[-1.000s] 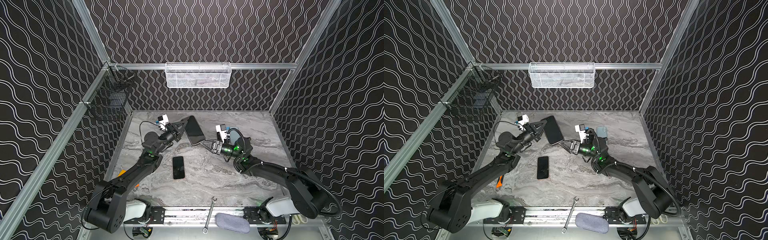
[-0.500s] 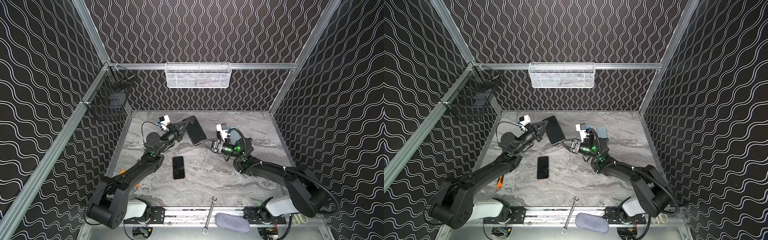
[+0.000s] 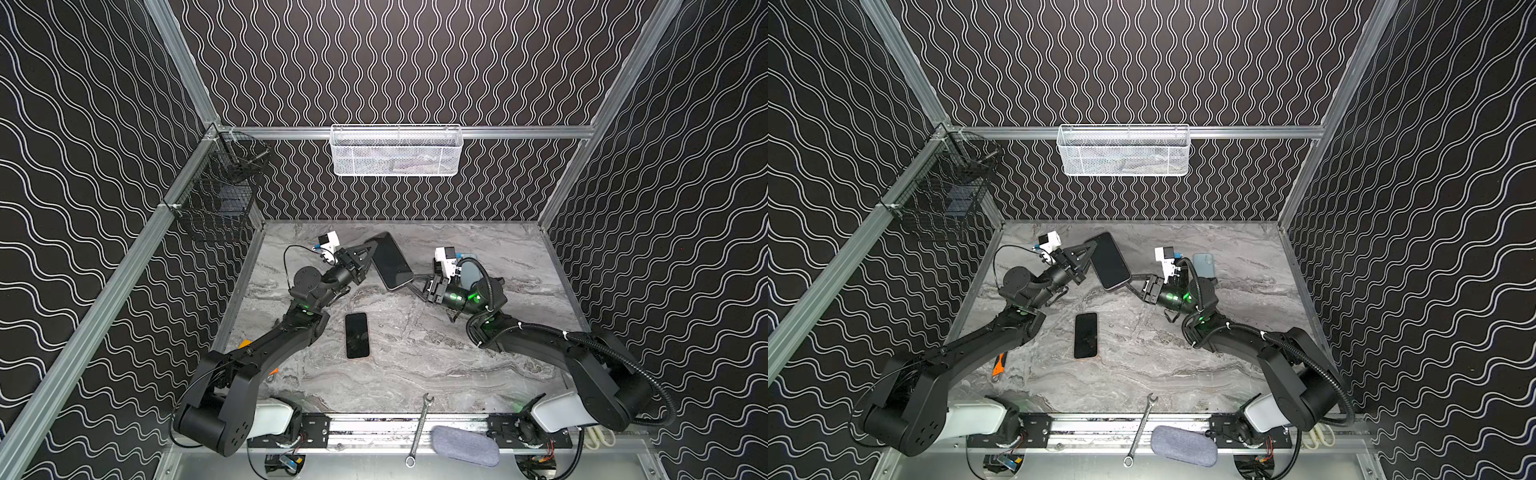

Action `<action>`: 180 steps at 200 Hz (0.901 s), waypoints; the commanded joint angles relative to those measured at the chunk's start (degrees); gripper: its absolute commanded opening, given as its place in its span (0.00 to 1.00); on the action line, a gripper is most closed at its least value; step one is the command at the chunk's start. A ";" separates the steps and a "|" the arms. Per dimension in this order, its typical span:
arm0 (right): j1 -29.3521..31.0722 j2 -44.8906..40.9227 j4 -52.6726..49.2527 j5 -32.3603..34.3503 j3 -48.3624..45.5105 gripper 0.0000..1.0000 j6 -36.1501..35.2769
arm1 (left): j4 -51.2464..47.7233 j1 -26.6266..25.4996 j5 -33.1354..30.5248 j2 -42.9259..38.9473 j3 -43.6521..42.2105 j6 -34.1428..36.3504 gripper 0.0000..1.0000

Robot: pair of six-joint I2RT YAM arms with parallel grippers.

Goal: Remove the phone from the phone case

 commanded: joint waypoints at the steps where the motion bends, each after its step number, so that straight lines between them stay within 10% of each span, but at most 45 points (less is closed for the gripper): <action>1: 0.06 -0.50 5.36 1.56 0.16 0.43 0.58 | 1.62 -0.06 0.28 0.32 -0.11 2.33 0.00; 180: 0.33 6.31 16.80 -0.09 1.04 0.15 7.90 | -3.06 -0.48 -3.40 0.37 -0.07 6.11 0.00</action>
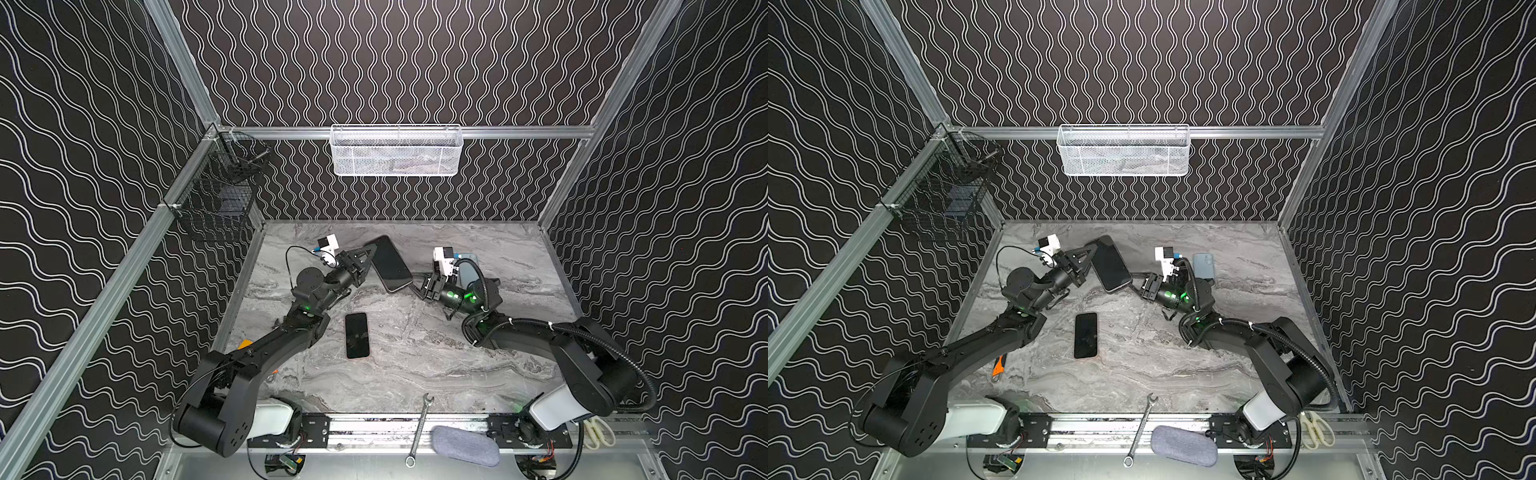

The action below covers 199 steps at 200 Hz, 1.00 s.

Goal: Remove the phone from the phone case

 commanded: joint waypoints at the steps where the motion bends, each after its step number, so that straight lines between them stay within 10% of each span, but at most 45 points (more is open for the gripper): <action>1: 0.28 0.54 8.92 -1.13 0.58 0.15 2.30 | -0.06 -0.06 -0.25 0.40 0.79 2.45 0.00; 199: 1.38 -1.17 16.80 3.61 -3.37 0.04 8.84 | -1.85 -0.18 0.76 -2.28 0.69 3.28 0.60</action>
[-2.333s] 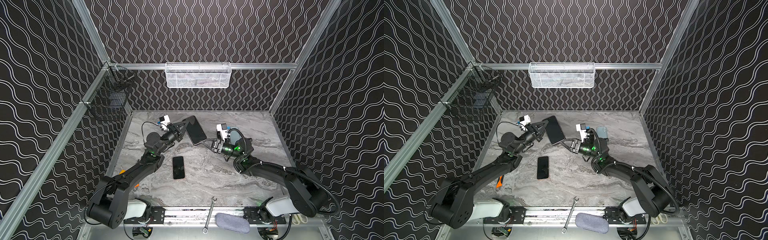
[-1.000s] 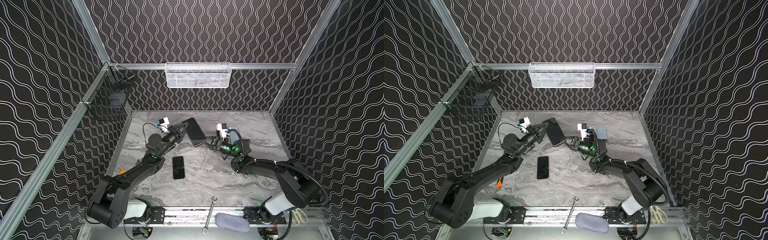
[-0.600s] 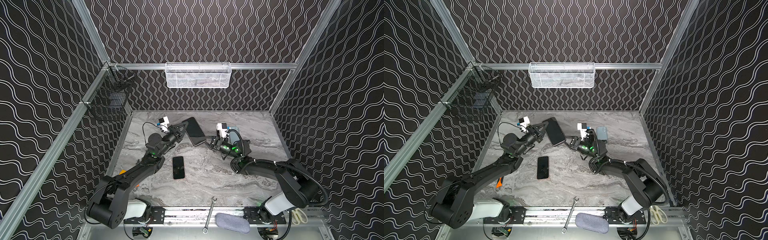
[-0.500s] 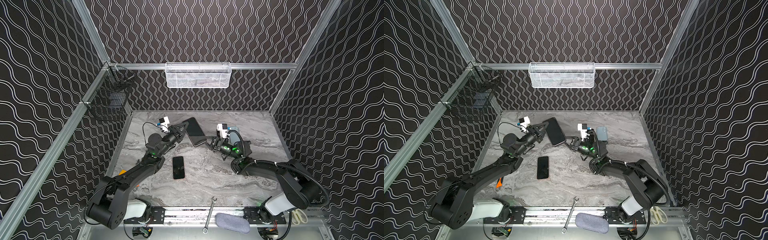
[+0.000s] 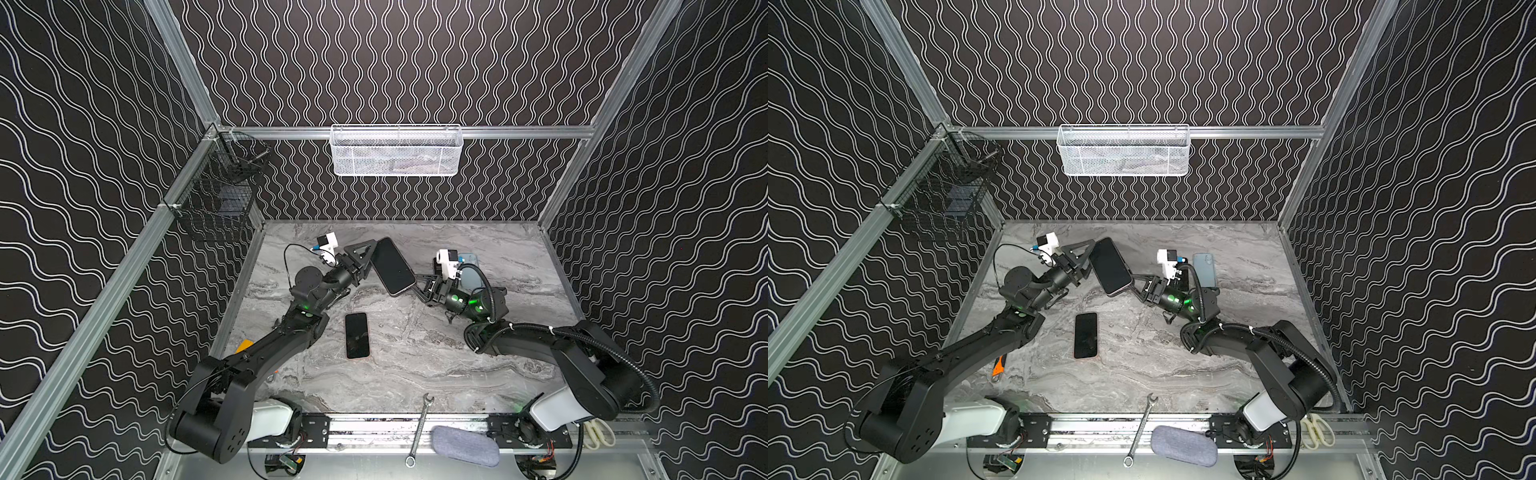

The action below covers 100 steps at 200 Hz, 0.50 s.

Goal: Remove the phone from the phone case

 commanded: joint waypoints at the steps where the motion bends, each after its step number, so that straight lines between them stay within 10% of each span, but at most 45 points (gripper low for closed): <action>1: 0.05 0.37 7.81 1.21 -0.05 0.04 1.72 | 0.23 -0.10 0.26 -0.43 0.00 1.08 0.61; 100: 0.05 -0.69 5.04 3.69 0.81 0.04 -0.84 | -8.23 -0.25 -1.00 -4.46 -0.09 2.66 0.82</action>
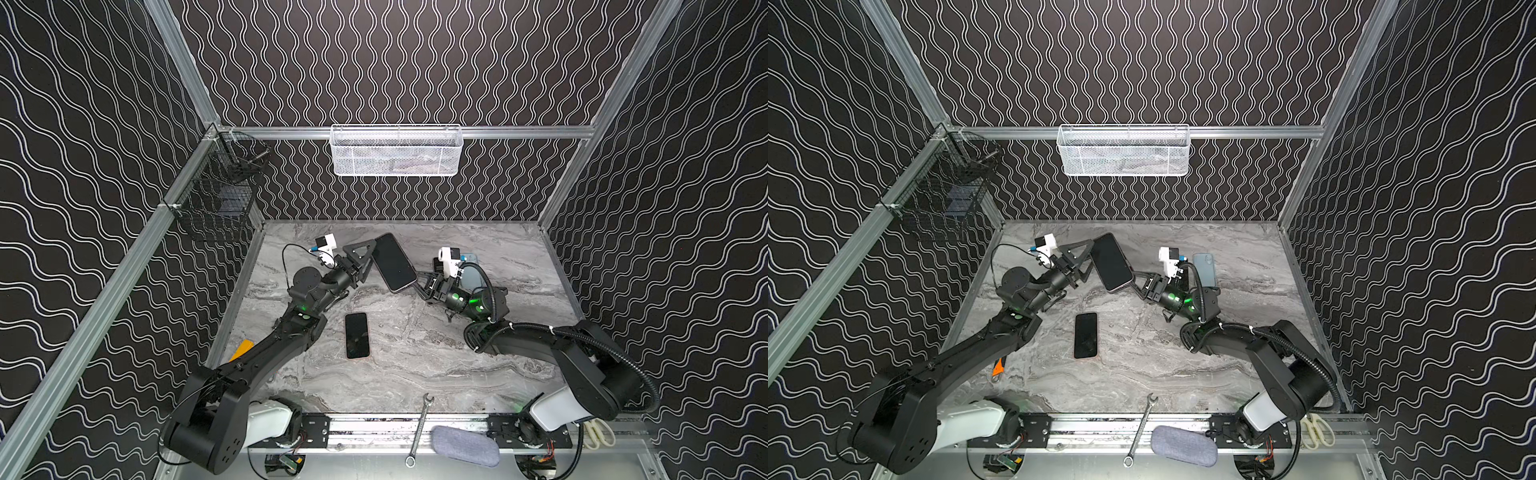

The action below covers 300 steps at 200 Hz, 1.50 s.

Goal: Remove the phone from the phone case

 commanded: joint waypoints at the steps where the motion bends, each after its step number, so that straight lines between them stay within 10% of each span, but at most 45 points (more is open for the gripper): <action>1: 0.07 -0.37 4.72 1.95 0.12 0.04 -0.37 | -2.66 -0.15 -0.34 -1.17 0.29 1.18 0.82; 73: 0.07 -0.09 2.38 4.51 0.50 0.03 -3.38 | -25.75 -1.14 -2.64 -11.30 3.69 4.33 0.99; 129: -0.02 0.42 -0.47 8.49 1.04 0.02 -8.65 | -28.34 -6.41 -3.83 -15.92 3.05 -5.98 0.99; 300: 0.33 -0.69 -3.27 18.67 1.41 0.02 -13.97 | -30.70 -14.77 -7.04 -11.34 10.83 -5.53 0.98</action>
